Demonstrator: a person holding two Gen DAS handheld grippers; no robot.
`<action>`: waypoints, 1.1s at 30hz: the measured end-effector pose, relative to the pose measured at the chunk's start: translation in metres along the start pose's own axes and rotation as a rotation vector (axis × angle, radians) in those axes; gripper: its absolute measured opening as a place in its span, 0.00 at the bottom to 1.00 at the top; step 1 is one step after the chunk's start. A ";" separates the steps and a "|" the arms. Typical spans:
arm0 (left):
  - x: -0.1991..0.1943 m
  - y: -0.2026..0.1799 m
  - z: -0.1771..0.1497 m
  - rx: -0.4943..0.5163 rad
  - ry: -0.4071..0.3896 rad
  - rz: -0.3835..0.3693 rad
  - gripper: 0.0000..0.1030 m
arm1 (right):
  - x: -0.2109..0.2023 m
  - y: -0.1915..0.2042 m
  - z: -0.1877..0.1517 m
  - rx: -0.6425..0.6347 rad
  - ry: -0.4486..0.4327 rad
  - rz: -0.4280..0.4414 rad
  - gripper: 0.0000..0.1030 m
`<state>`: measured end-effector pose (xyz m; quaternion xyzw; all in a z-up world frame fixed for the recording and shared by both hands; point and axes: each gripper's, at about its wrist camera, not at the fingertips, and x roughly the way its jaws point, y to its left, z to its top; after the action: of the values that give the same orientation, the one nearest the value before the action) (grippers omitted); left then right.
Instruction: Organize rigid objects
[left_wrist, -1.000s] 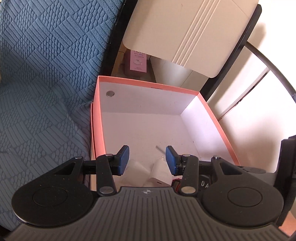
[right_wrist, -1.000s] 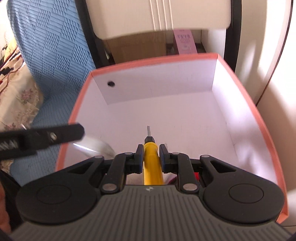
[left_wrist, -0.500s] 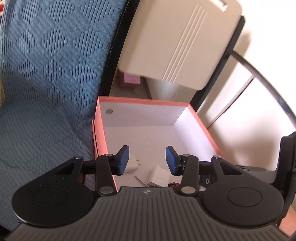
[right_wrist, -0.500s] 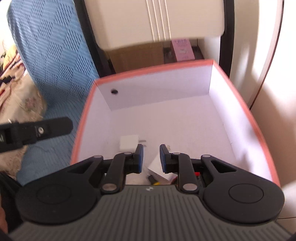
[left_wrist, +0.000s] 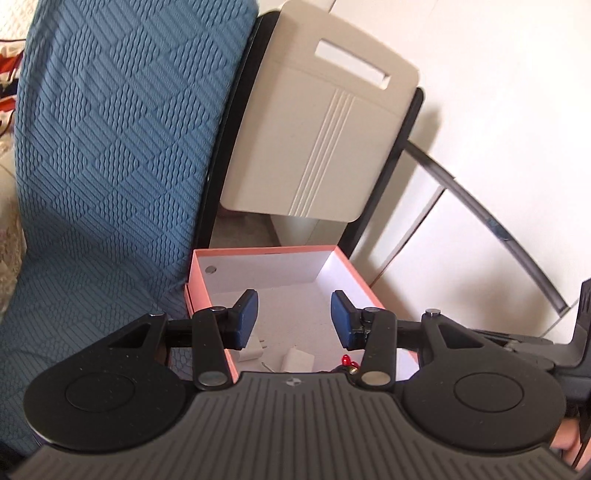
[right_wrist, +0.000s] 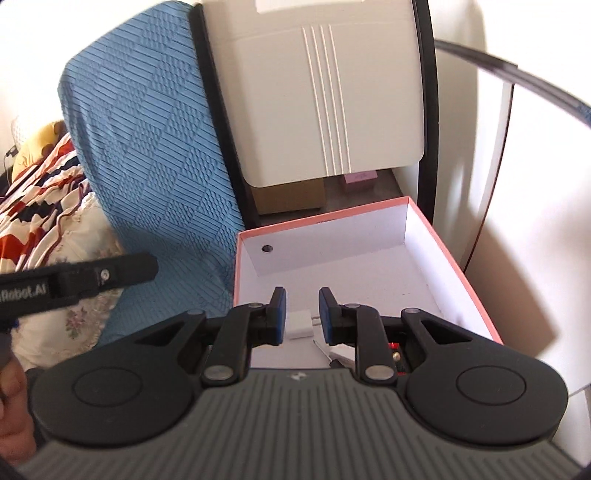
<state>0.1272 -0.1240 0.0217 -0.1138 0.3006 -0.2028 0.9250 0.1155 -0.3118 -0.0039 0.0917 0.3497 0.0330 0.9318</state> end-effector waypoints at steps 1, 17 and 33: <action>-0.005 -0.001 0.000 0.006 -0.003 -0.004 0.48 | -0.007 0.003 -0.002 -0.003 -0.005 -0.003 0.23; -0.056 -0.011 -0.029 0.065 0.008 -0.033 0.49 | -0.067 0.030 -0.045 0.009 -0.039 -0.065 0.23; -0.104 -0.021 -0.062 0.122 0.021 -0.065 0.49 | -0.111 0.062 -0.092 0.054 -0.063 -0.110 0.23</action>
<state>0.0071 -0.1026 0.0326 -0.0650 0.2935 -0.2518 0.9199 -0.0281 -0.2515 0.0121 0.0983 0.3254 -0.0308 0.9399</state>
